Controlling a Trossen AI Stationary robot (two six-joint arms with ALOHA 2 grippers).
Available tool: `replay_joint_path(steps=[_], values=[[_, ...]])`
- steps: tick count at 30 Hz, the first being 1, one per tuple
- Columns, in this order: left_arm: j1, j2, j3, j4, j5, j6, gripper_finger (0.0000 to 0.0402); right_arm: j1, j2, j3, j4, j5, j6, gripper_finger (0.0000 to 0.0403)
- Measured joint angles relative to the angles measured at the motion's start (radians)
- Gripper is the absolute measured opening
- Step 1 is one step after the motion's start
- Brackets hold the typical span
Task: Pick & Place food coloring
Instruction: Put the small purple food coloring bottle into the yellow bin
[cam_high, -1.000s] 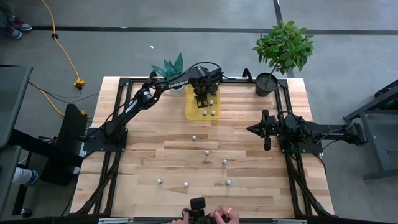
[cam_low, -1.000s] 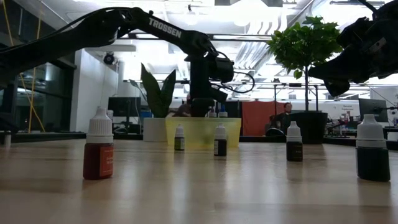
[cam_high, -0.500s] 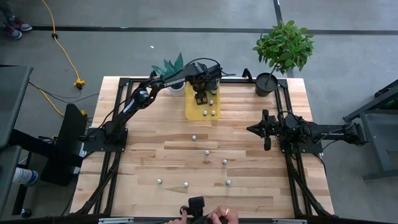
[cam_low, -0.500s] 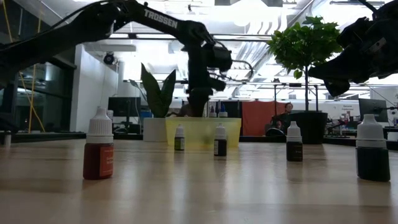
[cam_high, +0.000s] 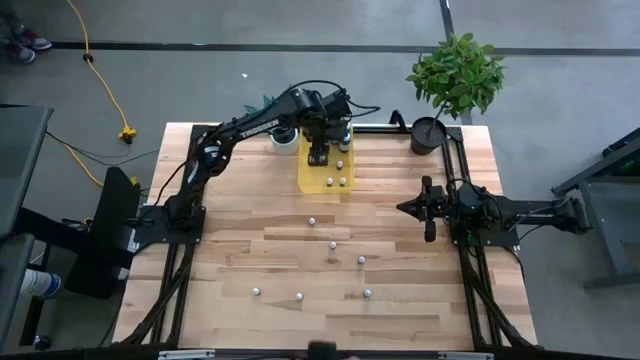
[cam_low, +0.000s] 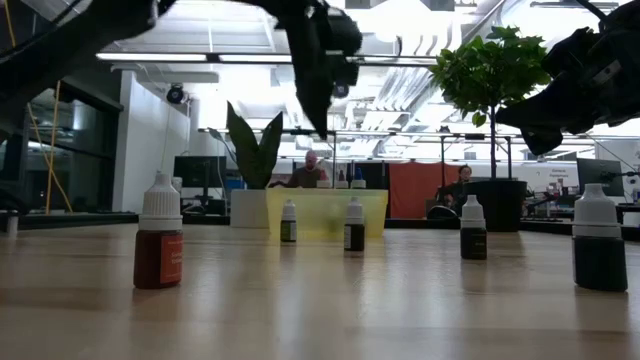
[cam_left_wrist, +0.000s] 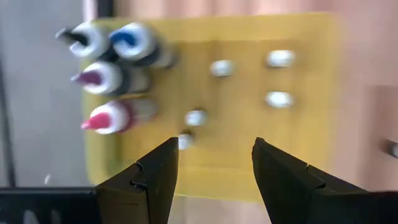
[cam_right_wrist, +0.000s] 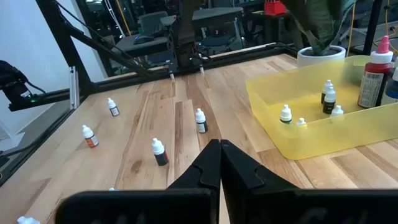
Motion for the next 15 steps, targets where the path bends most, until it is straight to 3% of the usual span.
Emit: replay_joint_path(steps=[8,15], values=[[-0.079,-0.112,-0.010,-0.092,0.254,0.205,0.0193,0.000,0.000,0.000,0.000,0.000,0.000,0.0000],[-0.185,-0.188,-0.054,-0.144,0.244,0.238,0.0193,0.000,0.000,0.000,0.000,0.000,0.000,0.0000]])
